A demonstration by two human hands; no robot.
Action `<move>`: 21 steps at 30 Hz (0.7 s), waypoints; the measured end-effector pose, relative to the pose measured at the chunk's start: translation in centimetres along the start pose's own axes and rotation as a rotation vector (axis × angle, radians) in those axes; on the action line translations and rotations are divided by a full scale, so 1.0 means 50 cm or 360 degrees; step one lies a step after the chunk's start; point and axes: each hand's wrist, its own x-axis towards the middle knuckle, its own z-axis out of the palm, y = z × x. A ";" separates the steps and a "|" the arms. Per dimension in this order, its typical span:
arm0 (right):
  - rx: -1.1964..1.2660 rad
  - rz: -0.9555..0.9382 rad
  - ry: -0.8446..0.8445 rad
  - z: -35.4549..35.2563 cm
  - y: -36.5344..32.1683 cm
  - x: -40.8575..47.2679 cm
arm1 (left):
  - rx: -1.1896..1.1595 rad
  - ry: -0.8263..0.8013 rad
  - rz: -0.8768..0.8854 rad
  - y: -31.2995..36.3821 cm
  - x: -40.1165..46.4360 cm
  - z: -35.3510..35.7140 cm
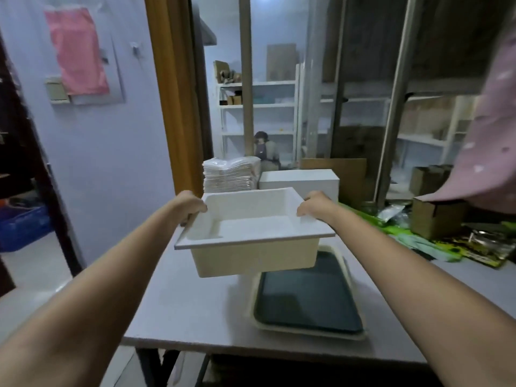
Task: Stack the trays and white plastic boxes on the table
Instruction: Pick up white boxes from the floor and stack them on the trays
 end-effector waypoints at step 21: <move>0.0165 0.0363 0.0156 -0.084 0.178 -0.019 | -0.0167 -0.0673 -0.0187 0.068 -0.045 0.163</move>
